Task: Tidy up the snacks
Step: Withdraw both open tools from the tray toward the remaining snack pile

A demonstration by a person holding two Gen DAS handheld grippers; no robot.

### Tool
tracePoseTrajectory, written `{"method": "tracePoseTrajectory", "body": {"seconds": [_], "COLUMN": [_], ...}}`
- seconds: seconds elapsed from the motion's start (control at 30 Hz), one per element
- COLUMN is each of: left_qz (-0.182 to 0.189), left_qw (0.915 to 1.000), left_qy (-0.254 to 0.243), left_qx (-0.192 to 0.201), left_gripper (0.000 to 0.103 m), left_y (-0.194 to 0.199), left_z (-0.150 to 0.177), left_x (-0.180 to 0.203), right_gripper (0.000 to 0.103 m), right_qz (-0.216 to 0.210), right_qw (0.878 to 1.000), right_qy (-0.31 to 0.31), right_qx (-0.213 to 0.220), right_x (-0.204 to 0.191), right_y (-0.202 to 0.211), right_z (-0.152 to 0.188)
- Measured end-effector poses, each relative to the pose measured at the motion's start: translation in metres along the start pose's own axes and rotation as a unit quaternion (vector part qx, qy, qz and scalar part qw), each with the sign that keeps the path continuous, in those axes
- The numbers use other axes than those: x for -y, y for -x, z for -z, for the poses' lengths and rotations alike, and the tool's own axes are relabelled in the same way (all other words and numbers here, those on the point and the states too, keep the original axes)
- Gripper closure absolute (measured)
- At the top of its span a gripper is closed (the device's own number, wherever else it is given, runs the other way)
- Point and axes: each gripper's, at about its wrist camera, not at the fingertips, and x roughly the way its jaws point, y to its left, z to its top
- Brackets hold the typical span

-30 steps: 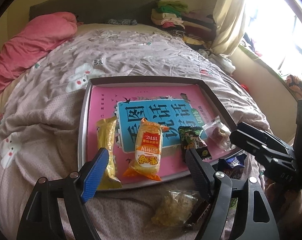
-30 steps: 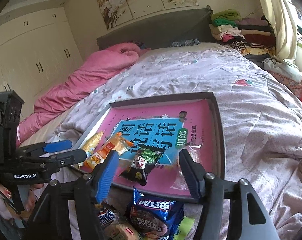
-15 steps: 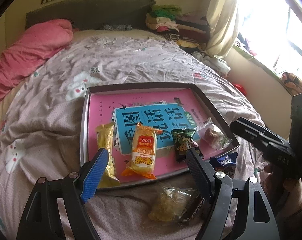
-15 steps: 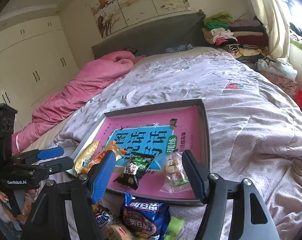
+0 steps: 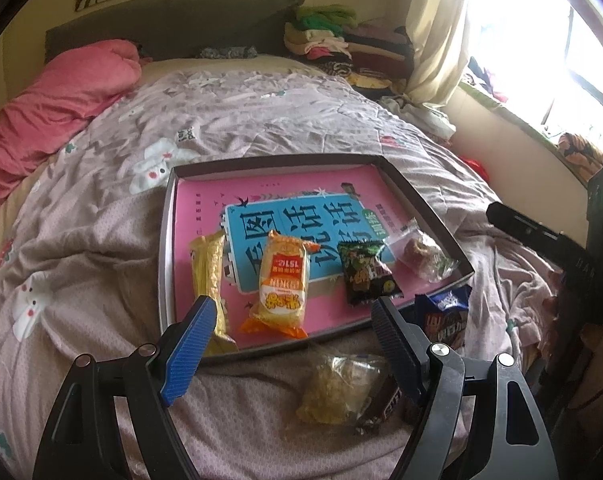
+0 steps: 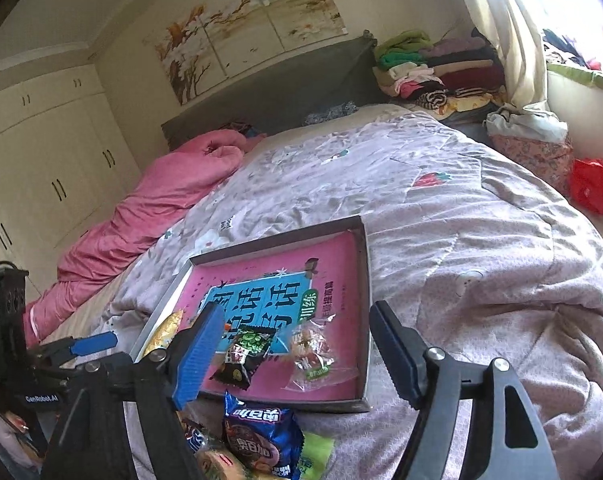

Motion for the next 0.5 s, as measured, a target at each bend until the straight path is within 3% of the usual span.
{"method": "tracePoseTrajectory", "body": {"seconds": [0.5], "left_qz": [0.003], "left_qw": [0.9995], "left_qy": [-0.018], "left_qx": [-0.027], "left_gripper": [0.022], "left_y": [-0.001], "left_z": [0.02], "left_x": [0.006], "right_gripper": [0.027], "right_qz": [-0.004], "right_qw": [1.0], "right_qy": [-0.001], "right_qx": [-0.017], "right_x": [-0.003], "right_y": [0.005], "right_z": [0.012]}}
